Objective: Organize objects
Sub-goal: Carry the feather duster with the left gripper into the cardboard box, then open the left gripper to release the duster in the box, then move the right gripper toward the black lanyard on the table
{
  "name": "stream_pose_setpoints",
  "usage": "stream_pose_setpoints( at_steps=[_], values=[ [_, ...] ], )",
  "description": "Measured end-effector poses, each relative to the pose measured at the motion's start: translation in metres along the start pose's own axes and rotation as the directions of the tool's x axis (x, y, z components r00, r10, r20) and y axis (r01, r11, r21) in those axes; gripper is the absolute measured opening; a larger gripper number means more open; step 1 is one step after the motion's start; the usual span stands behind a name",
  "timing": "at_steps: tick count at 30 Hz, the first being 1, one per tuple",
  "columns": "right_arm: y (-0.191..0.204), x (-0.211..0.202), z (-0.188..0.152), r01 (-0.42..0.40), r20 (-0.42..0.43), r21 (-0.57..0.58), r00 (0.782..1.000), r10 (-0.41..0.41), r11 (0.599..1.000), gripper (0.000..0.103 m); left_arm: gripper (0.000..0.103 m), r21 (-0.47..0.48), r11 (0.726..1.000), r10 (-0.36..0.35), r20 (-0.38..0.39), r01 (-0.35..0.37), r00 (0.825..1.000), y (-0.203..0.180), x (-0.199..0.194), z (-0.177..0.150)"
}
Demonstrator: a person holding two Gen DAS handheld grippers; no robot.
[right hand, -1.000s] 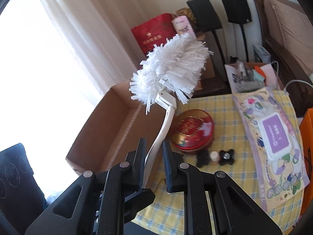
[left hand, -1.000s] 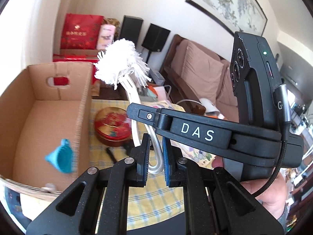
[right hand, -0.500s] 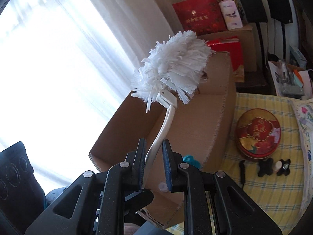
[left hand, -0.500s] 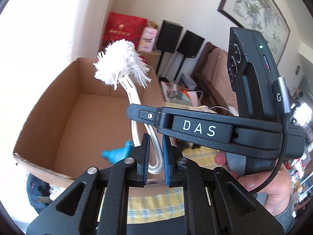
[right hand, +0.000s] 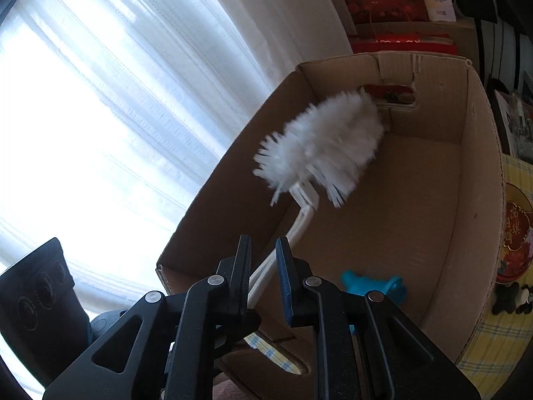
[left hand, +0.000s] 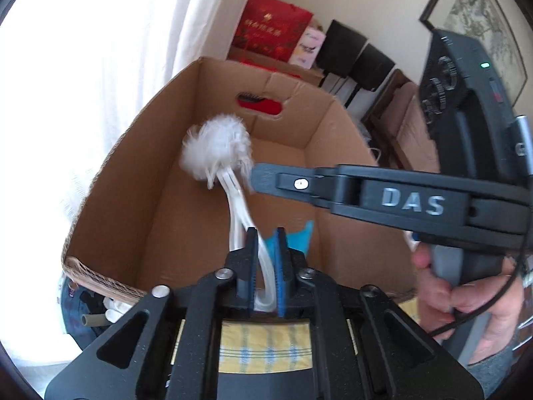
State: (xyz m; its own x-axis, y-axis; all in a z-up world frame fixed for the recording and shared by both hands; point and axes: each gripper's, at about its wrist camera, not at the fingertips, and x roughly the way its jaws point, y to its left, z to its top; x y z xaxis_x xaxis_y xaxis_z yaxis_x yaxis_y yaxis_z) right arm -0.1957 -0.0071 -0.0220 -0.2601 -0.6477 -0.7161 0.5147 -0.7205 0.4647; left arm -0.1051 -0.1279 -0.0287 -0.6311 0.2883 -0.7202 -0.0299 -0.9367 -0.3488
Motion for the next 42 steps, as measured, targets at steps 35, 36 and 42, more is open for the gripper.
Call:
stream_pose_setpoints(
  at_steps=[35, 36, 42],
  values=[
    [-0.062, -0.127, -0.050, 0.308, 0.163, 0.026, 0.937, -0.308, 0.951, 0.080, 0.093, 0.055, 0.996, -0.078, 0.083, 0.074, 0.993, -0.055, -0.015, 0.007],
    [-0.065, -0.130, -0.052, 0.313, 0.165, 0.033, 0.935, -0.315, 0.949, 0.081, 0.093, 0.057, 0.996, -0.080, 0.081, 0.075, 0.993, -0.058, -0.014, 0.007],
    [-0.087, -0.146, -0.061, 0.340, 0.165, 0.070, 0.923, -0.347, 0.938, 0.088, 0.102, 0.079, 0.993, -0.096, 0.077, 0.090, 0.992, -0.077, -0.010, 0.007]
  ],
)
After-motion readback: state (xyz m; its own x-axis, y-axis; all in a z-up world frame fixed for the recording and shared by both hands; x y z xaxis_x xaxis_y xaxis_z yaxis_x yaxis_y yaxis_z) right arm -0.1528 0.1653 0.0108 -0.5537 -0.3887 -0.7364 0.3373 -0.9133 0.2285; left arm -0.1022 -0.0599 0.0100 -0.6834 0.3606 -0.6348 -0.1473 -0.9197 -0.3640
